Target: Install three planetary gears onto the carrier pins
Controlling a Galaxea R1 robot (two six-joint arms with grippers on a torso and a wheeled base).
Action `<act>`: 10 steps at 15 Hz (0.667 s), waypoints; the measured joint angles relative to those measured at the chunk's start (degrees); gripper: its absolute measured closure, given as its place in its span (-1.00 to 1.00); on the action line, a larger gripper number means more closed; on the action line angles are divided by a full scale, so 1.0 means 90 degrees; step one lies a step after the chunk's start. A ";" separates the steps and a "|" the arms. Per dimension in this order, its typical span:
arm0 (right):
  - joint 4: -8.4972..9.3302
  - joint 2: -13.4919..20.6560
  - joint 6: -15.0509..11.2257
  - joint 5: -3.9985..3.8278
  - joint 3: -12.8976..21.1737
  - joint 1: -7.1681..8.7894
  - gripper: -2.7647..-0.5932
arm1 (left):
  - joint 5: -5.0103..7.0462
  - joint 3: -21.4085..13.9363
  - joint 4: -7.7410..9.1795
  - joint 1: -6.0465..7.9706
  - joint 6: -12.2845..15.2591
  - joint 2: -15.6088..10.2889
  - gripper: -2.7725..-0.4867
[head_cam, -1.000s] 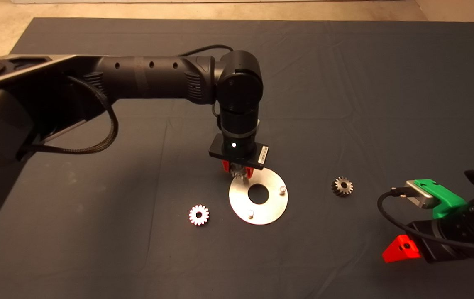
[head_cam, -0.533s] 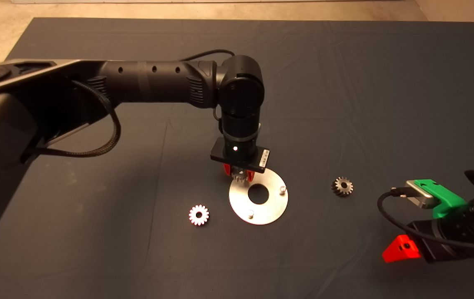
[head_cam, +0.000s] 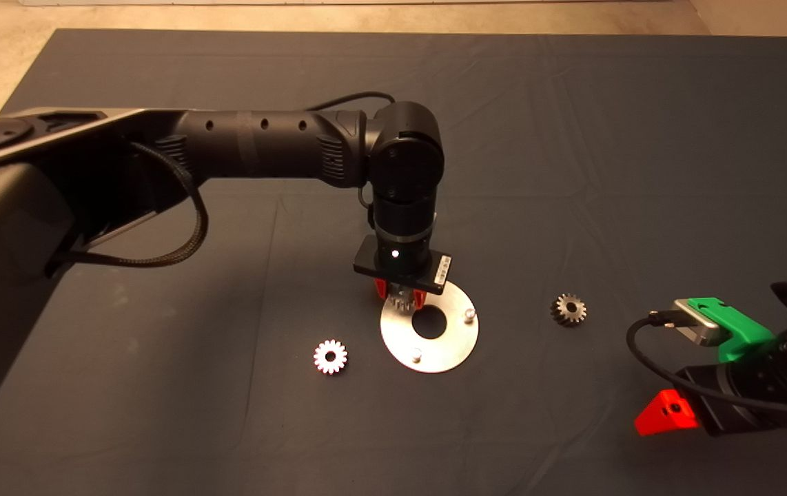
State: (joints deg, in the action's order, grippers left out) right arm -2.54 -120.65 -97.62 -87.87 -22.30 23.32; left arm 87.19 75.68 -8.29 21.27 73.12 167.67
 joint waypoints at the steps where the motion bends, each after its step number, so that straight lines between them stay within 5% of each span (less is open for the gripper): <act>1: 0.0000 0.0000 0.0000 0.0000 0.0000 0.0000 -0.97 | 0.0003 0.0014 0.0000 -0.0003 -0.0003 0.0009 0.56; 10: 0.0000 0.0000 0.0000 0.0000 0.0000 0.0000 -0.97 | 0.0000 0.0121 -0.0085 -0.0003 -0.0053 0.0016 0.56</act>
State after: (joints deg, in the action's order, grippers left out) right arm -2.54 -120.65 -97.62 -87.87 -22.30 23.32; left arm 87.19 76.76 -9.06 21.25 72.64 167.81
